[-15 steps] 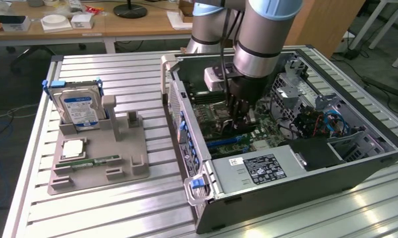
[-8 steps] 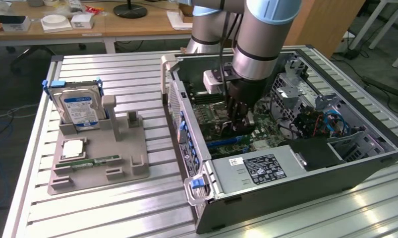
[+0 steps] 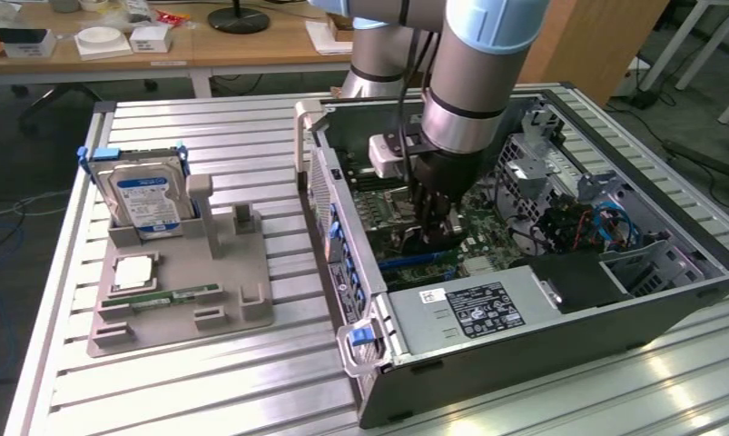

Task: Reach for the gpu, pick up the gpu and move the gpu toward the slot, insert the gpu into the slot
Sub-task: 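Insert the gpu into the slot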

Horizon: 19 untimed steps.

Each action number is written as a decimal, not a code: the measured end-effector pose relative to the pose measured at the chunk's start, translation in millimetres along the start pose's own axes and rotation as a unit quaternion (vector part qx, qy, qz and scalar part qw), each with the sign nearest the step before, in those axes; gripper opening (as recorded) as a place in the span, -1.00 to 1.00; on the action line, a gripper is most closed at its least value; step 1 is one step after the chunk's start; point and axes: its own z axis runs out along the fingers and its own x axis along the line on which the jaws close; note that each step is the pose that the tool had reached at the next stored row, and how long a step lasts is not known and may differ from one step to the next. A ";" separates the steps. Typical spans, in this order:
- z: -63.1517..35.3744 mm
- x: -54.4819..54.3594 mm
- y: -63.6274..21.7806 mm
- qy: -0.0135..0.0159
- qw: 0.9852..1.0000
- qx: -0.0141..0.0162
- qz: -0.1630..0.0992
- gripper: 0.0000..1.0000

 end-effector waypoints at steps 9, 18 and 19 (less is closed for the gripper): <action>6.4 0.2 1.3 0.000 1.000 0.000 0.000 -0.47; 9.7 0.2 1.4 0.000 1.000 0.000 0.000 -0.47; 9.7 0.2 1.4 0.000 1.000 0.000 0.000 -0.47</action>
